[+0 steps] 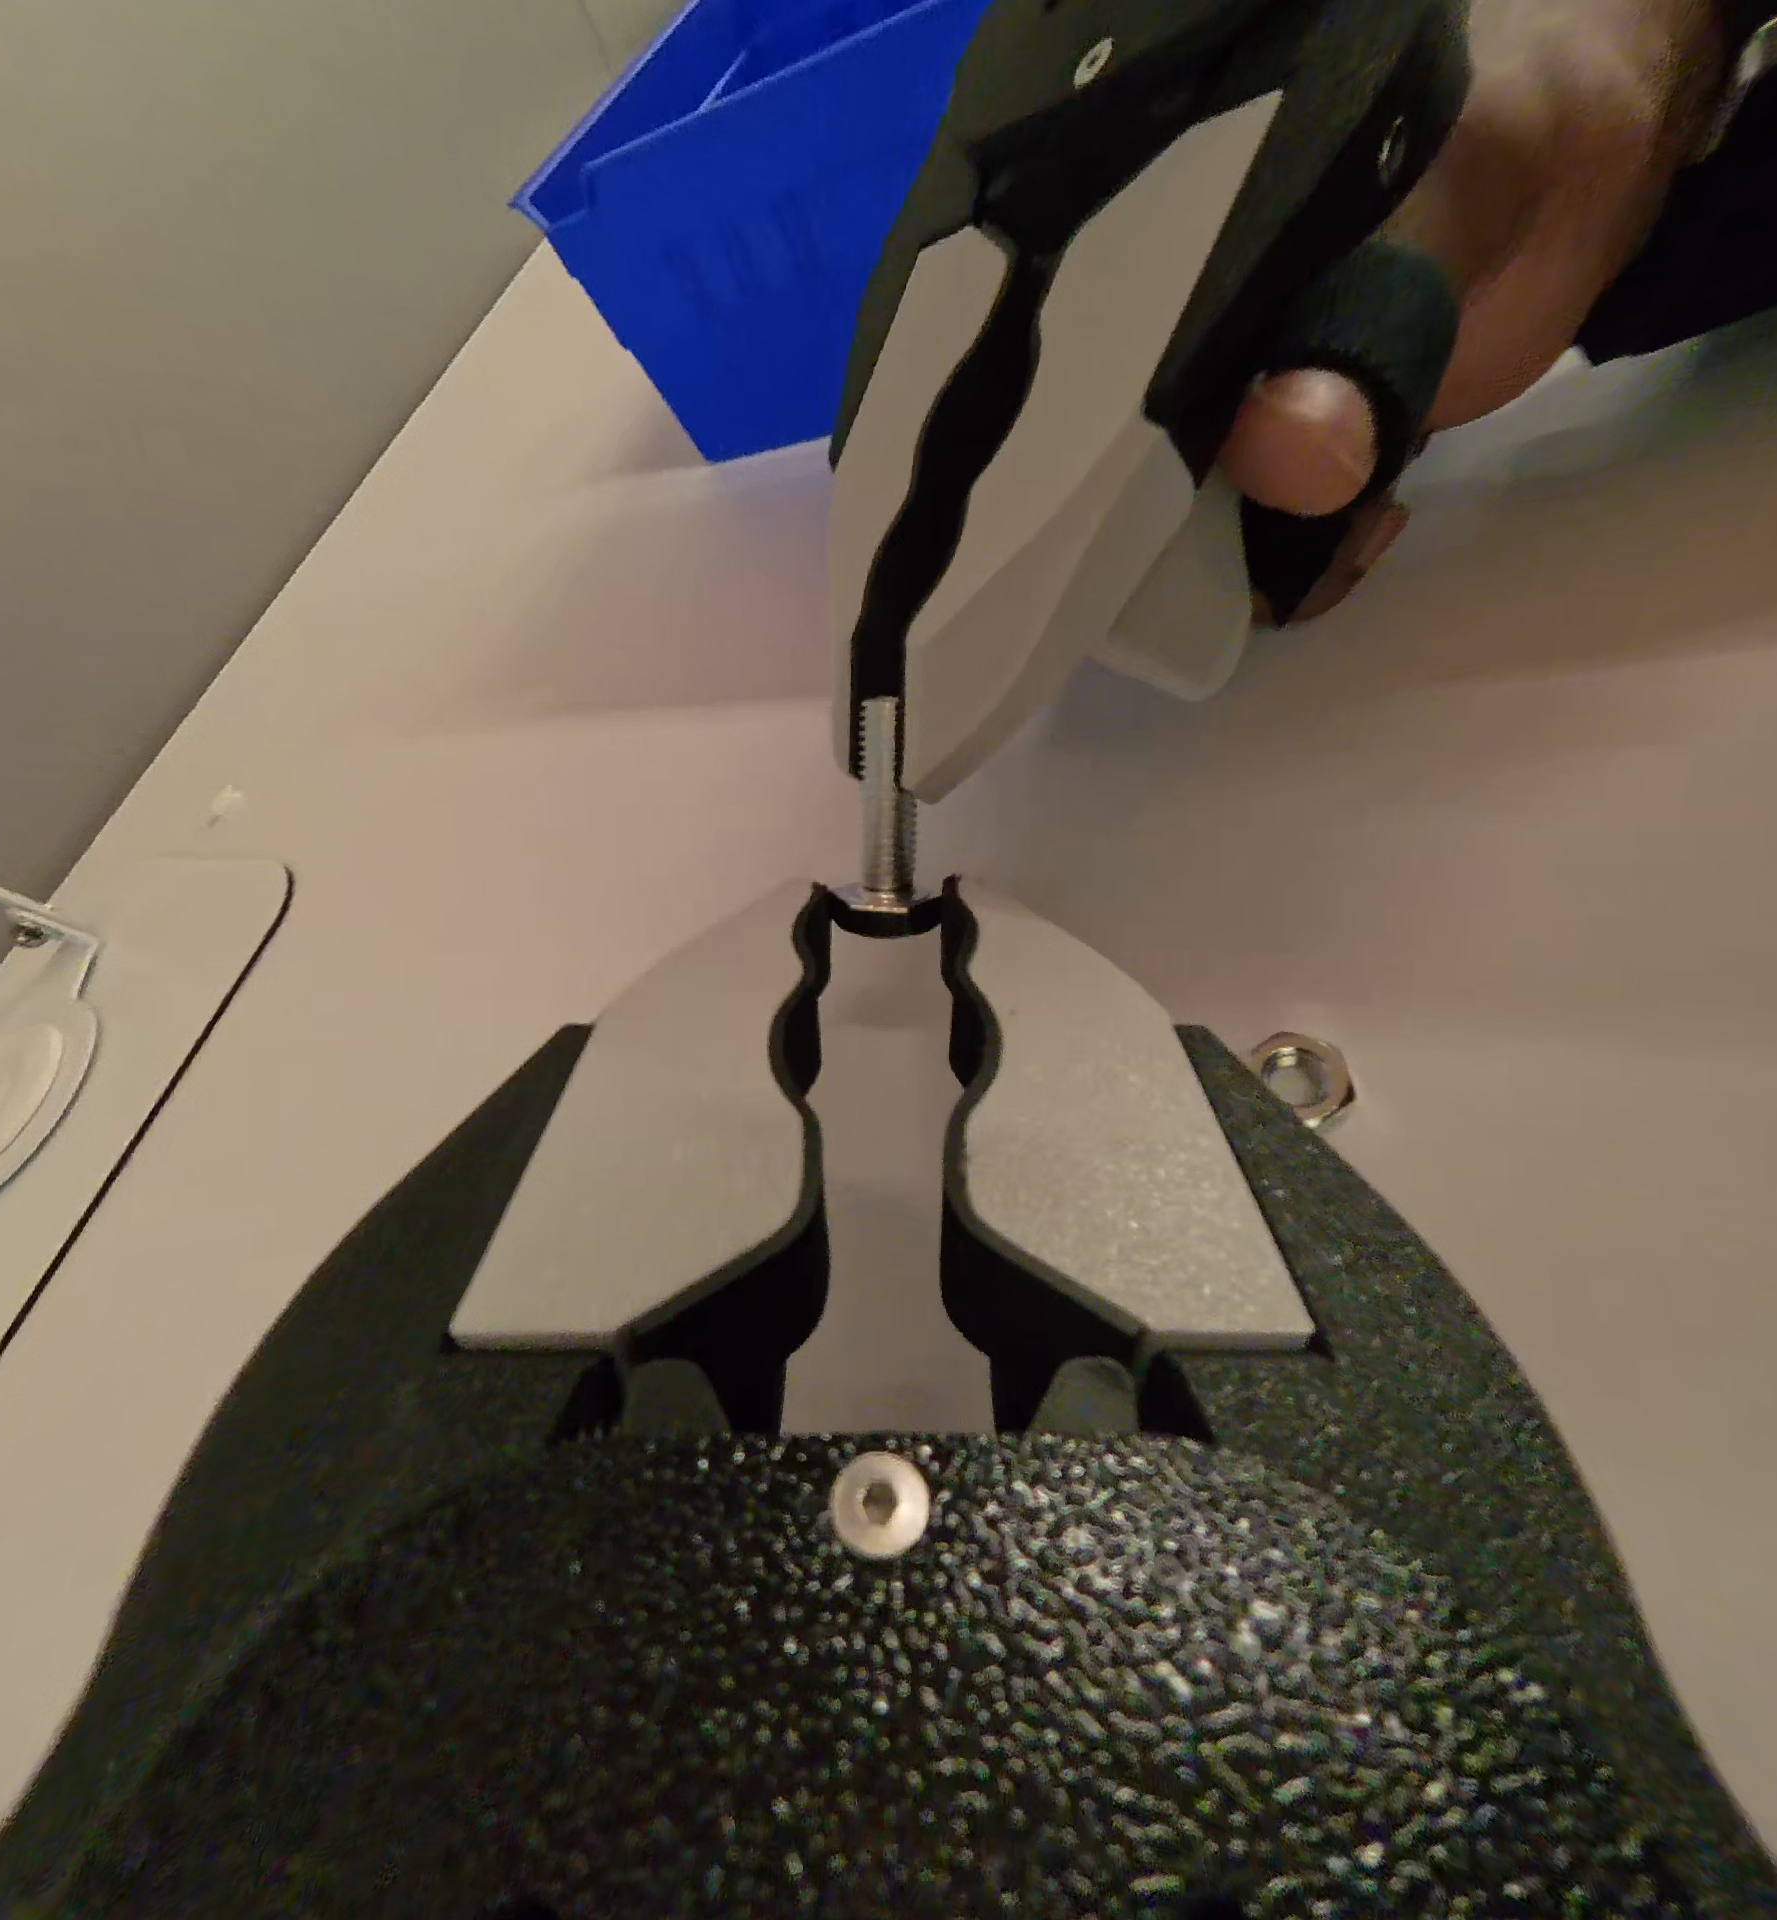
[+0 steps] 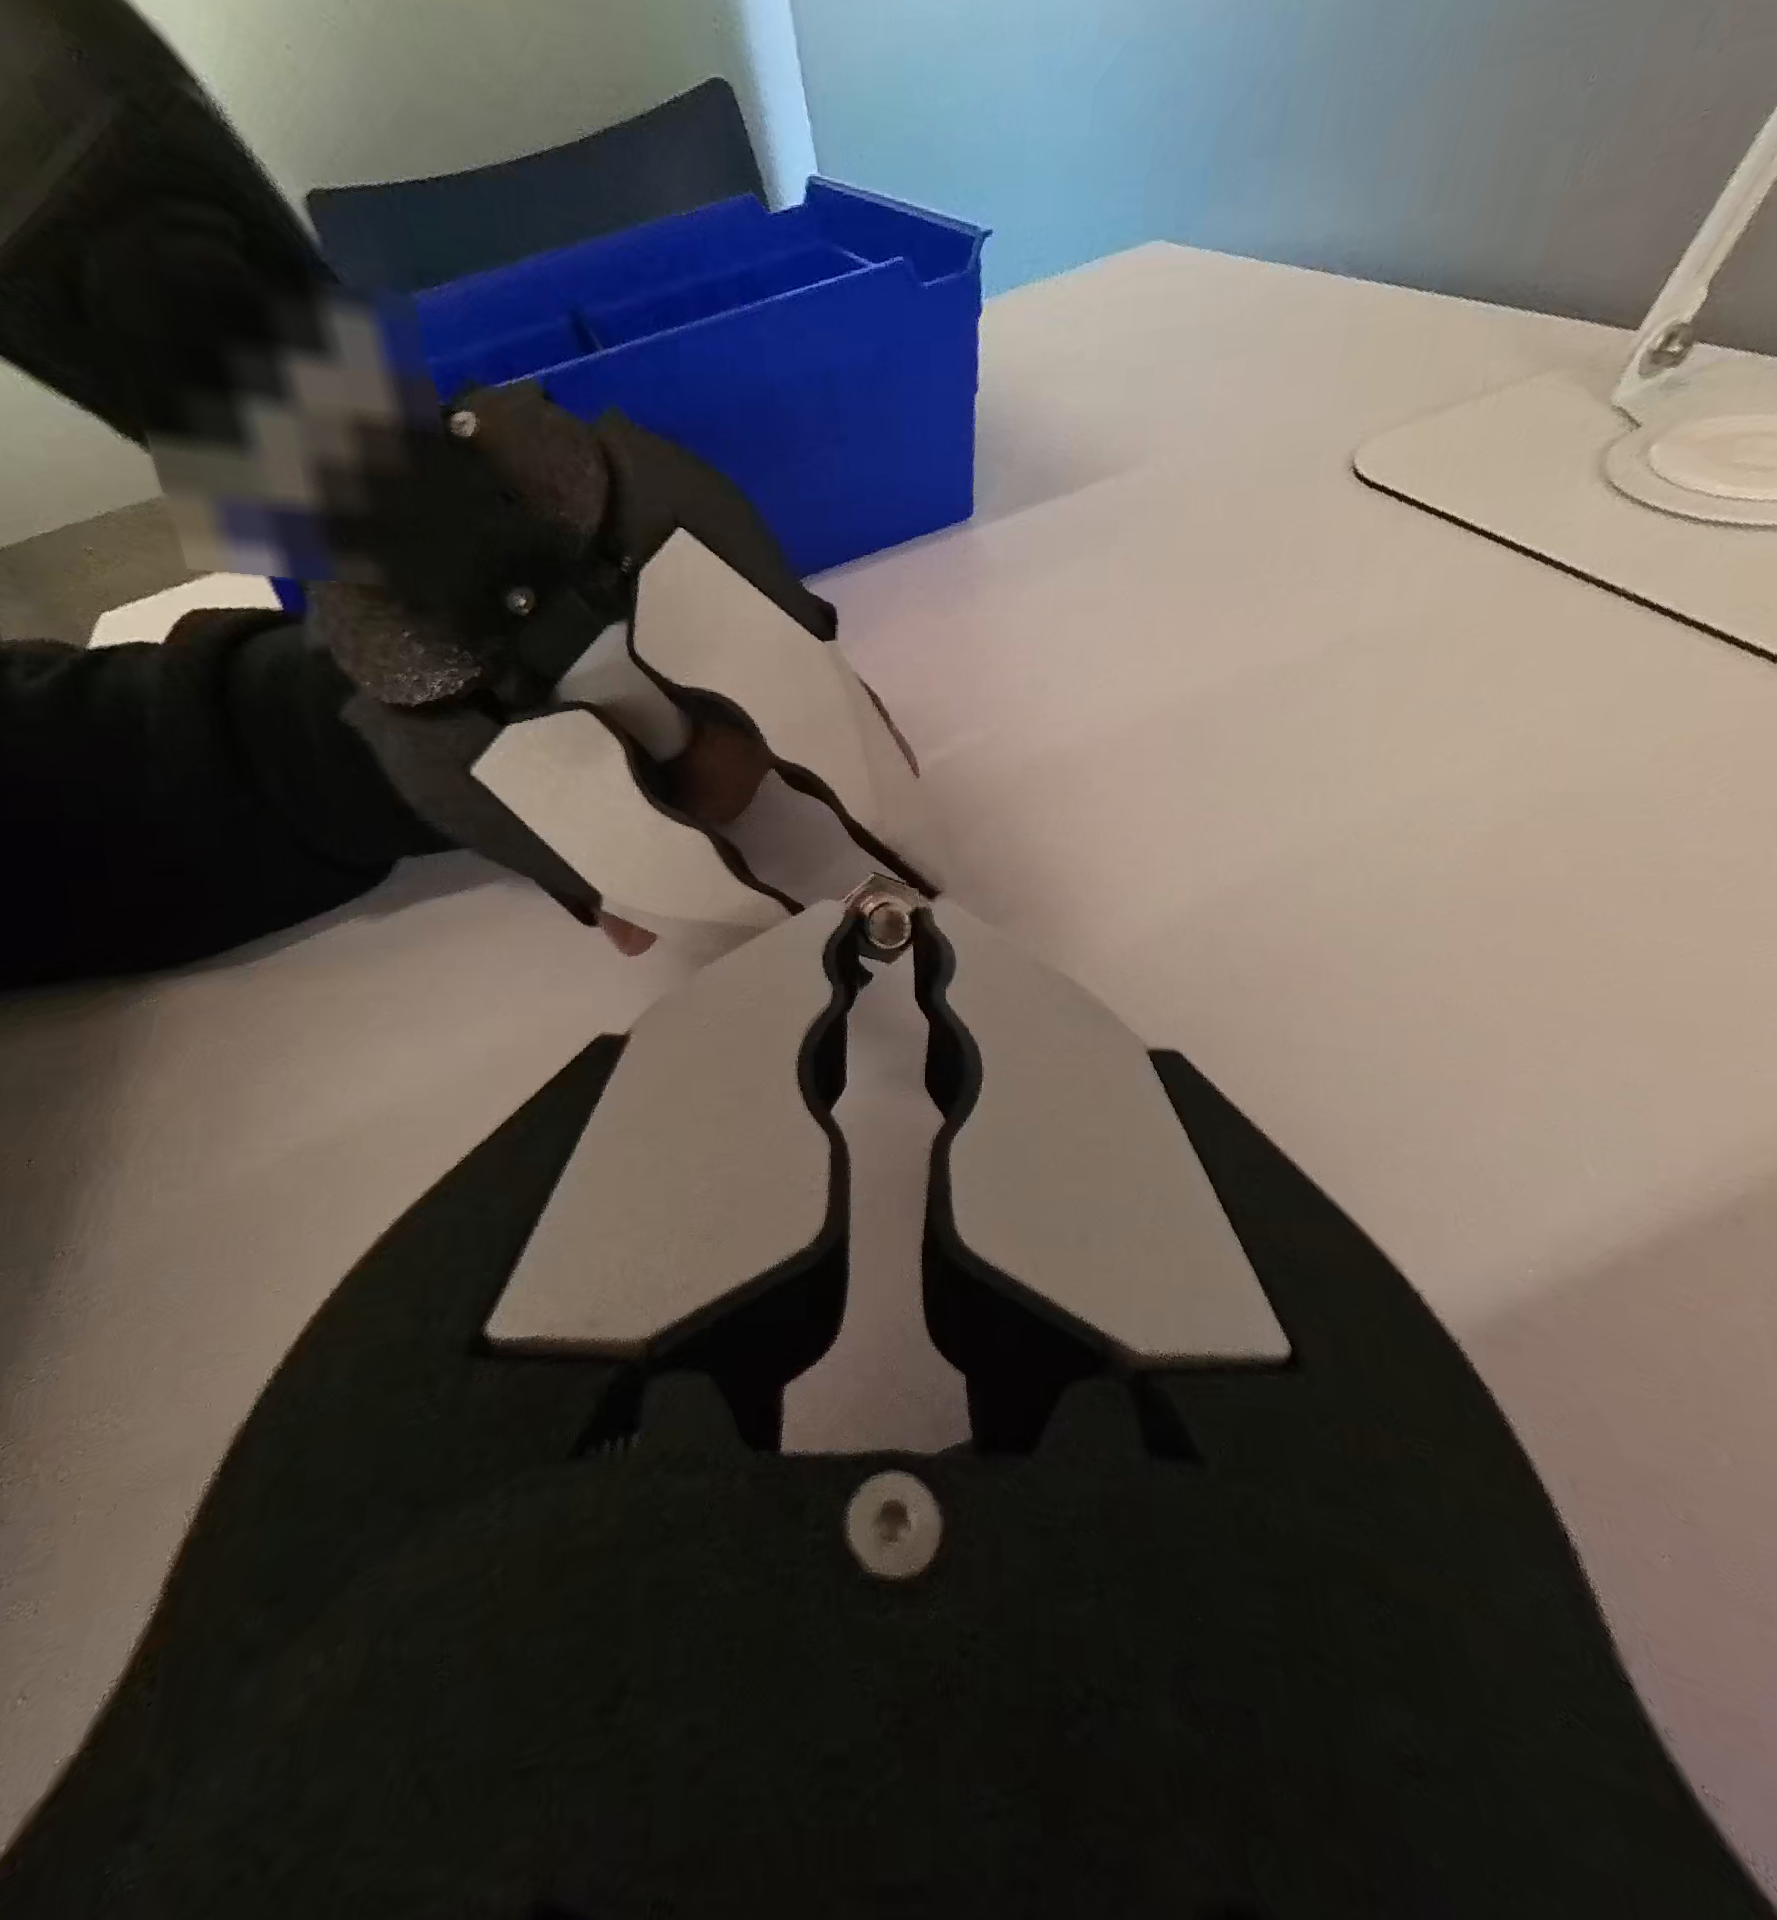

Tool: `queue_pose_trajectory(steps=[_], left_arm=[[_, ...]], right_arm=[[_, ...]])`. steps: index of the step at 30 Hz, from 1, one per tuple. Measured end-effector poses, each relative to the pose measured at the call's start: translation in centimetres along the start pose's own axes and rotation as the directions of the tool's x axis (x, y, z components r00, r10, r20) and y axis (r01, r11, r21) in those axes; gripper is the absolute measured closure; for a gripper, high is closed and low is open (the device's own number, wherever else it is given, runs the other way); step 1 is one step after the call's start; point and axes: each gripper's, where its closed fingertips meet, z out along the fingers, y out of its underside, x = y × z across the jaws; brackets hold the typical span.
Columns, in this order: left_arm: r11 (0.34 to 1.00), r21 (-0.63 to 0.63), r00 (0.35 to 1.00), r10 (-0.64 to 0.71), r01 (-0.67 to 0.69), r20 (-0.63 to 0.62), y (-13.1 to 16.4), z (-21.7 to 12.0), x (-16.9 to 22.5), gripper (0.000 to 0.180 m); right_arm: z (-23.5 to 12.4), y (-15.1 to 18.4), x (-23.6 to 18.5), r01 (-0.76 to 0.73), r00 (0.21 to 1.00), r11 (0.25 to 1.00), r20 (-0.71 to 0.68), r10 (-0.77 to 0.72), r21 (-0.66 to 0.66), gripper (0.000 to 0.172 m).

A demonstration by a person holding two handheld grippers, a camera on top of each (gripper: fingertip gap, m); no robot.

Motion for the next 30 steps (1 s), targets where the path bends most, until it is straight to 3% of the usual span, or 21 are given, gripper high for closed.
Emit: queue_pose_trajectory(steps=[1, 6, 11, 30], left_arm=[[1.000, -0.010, 1.000, 0.003, -0.003, 0.013, 0.1, 0.1, -0.1, 0.161], [0.998, -0.054, 0.994, 0.049, -0.044, 0.096, 0.4, 0.4, -0.8, 0.161], [0.994, -0.068, 0.981, 0.094, -0.083, 0.172, 0.0, 0.6, -1.1, 0.161], [0.993, -0.088, 0.990, 0.083, -0.073, 0.113, 0.8, 0.9, -0.5, 0.161]], right_arm=[[0.0, 0.0, 0.2, -0.014, 1.000, 1.000, -0.013, 0.014, 0.002, 0.163], [-0.1, -0.1, 1.2, -0.128, 0.988, 0.992, -0.085, 0.129, 0.015, 0.163], [-0.1, -0.2, 1.2, -0.219, 0.973, 0.975, -0.067, 0.221, 0.039, 0.163], [0.2, -0.1, 0.4, -0.093, 0.992, 0.996, -0.079, 0.093, 0.003, 0.163]])
